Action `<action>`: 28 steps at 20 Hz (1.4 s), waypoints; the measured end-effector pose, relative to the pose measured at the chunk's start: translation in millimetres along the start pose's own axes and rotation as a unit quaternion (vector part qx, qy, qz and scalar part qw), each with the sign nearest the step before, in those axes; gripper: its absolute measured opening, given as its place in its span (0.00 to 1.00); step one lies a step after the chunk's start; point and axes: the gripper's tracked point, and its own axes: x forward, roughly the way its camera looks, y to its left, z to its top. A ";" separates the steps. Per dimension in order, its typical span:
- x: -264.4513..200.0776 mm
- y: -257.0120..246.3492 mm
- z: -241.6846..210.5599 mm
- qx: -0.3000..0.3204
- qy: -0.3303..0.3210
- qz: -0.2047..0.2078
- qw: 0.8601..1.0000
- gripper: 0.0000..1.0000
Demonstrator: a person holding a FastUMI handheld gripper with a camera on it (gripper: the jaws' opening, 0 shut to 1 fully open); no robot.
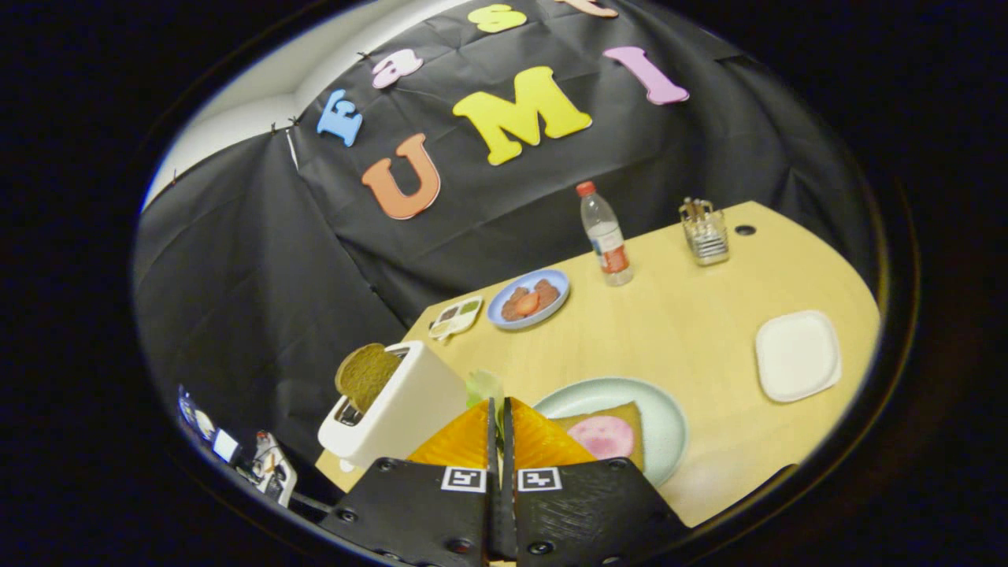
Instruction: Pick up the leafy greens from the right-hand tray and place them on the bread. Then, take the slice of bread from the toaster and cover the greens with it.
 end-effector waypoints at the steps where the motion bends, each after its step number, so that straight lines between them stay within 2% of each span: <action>1: 4.7 3.3 -5.4 0.008 0.008 0.006 1.000 0.00; 4: 16.7 -7.4 -11.5 0.012 0.019 -0.008 1.000 0.00; 11: 23.4 -74.6 -9.5 -0.014 0.019 -0.099 0.995 0.00; 15: 21.4 -94.5 -9.2 -0.030 0.019 -0.127 0.991 0.06; 16: 22.1 -95.7 -11.0 -0.033 0.021 -0.127 0.991 0.16; 19: 19.0 -100.5 -6.8 -0.053 0.015 -0.137 0.989 0.26; 22: 11.1 -110.2 5.0 -0.096 -0.004 -0.170 0.981 0.64; 24: 3.6 -108.6 16.4 -0.123 -0.028 -0.183 0.975 0.79; 28: -21.6 -84.4 41.1 -0.170 -0.082 -0.193 0.963 0.94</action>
